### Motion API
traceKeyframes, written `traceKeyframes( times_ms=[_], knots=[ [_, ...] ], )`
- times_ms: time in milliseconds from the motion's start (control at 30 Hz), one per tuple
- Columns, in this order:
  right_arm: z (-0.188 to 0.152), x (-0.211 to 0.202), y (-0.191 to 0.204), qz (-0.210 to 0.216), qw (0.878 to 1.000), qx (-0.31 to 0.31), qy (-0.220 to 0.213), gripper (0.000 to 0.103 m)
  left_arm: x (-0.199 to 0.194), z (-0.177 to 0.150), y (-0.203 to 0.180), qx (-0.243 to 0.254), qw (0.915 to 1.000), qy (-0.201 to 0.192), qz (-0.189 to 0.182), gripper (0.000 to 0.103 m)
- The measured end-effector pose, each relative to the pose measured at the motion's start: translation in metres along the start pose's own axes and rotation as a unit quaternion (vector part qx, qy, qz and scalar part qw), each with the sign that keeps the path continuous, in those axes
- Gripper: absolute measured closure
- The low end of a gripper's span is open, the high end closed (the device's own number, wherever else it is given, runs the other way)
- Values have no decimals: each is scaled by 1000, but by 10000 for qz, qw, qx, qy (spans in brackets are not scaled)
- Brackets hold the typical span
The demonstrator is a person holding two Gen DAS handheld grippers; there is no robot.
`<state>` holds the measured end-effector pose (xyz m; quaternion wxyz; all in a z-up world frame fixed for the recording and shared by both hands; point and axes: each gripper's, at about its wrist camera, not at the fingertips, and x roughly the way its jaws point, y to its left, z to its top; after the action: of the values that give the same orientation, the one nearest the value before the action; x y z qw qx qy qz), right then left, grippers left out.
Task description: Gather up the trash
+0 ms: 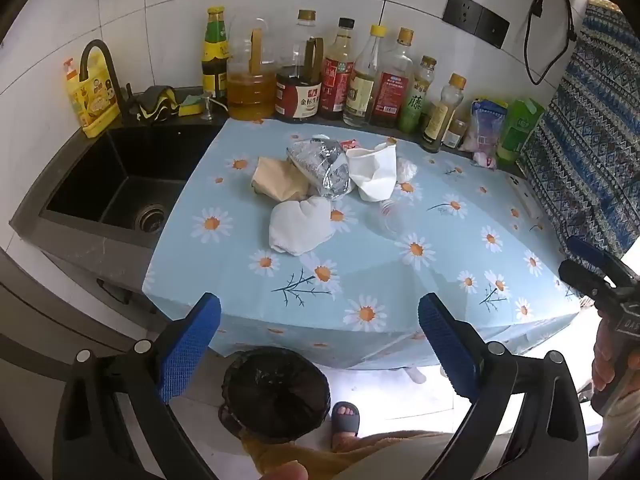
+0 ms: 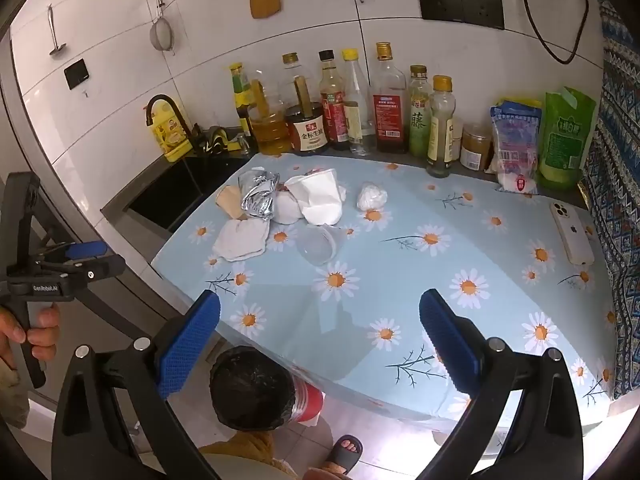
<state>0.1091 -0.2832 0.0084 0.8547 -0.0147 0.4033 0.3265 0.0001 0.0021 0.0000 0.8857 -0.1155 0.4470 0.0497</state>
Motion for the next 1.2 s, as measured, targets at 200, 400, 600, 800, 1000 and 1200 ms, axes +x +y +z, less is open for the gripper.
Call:
traceKeyframes(
  times_ms=[200,400,600,800,1000,1200],
  knots=[
    [-2,0,3,94,9999,-42,47,4,-2,4,4,48,9999,8,109,7],
    [-2,5,2,111,9999,11,37,4,-5,0,-6,78,9998,-78,149,7],
    [-4,2,3,126,9999,47,48,4,-1,0,-6,70,9999,-17,146,7],
    [-6,5,3,119,9998,126,98,4,2,0,-8,73,9999,22,114,7],
    [-5,6,1,131,9997,196,96,4,1,1,-11,82,9999,9,108,7],
    [-3,8,-2,83,9997,206,118,4,2,3,-13,104,9999,45,103,7]
  ],
)
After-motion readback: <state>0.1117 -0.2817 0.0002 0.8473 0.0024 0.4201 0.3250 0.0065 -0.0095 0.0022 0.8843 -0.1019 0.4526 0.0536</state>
